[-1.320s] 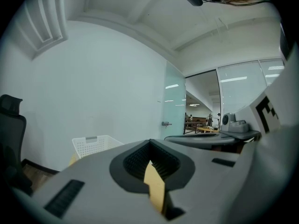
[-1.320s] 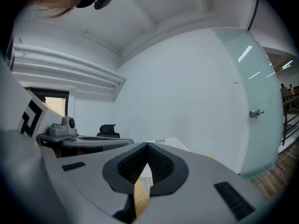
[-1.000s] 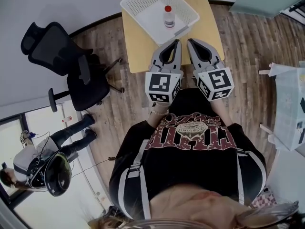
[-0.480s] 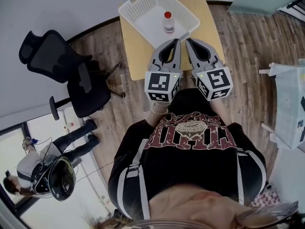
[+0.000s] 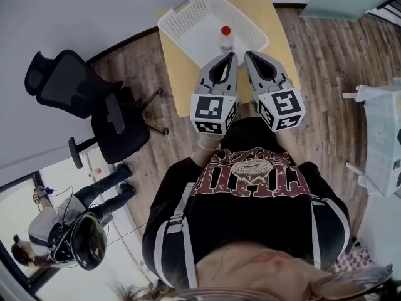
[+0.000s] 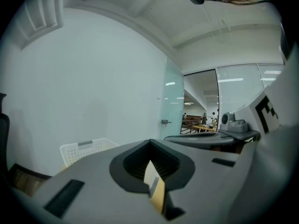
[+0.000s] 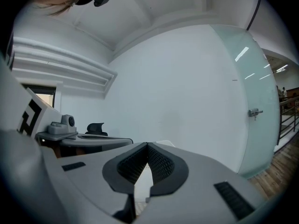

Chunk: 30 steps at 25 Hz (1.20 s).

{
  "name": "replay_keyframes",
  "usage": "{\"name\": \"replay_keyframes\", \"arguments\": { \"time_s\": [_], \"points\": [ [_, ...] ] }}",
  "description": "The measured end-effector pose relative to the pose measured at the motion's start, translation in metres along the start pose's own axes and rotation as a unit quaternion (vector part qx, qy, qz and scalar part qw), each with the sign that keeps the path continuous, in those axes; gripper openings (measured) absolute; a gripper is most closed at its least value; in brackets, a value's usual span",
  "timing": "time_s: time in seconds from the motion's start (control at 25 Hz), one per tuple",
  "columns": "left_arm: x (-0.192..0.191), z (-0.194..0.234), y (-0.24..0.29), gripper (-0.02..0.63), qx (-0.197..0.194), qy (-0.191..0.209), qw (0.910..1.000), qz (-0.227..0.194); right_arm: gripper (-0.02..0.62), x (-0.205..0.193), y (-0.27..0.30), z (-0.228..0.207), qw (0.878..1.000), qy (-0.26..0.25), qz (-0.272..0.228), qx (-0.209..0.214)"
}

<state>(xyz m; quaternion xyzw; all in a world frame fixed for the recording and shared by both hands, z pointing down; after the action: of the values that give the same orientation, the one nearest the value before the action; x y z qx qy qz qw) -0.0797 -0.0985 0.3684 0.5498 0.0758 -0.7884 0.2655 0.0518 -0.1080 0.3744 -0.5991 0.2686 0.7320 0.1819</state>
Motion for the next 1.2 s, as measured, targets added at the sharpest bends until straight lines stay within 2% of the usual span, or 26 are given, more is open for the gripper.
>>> {"name": "replay_keyframes", "arguments": {
  "time_s": [0.64, 1.2],
  "points": [
    [0.009, 0.065, 0.026, 0.046, -0.008, -0.008, 0.9996, 0.027, 0.017, -0.013, 0.066, 0.001, 0.999, 0.017, 0.039, -0.022],
    [0.004, 0.089, 0.037, 0.046, -0.013, -0.013, 0.9987, 0.048, 0.017, -0.027, 0.098, 0.000, 0.996, 0.015, 0.083, -0.028]
  ]
}}
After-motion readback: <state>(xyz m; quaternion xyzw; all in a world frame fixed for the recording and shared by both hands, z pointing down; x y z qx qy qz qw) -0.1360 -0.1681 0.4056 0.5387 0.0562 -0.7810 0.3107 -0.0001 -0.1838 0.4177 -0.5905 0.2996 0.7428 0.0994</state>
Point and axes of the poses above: the fingertips, and each gripper's own axes: y forward along the fingers, z to its left, x out of its top, the point moved 9 cm from there along -y, backward along the fingers, and after that the axes turned 14 degrees about -y, right-handed, at the moved point
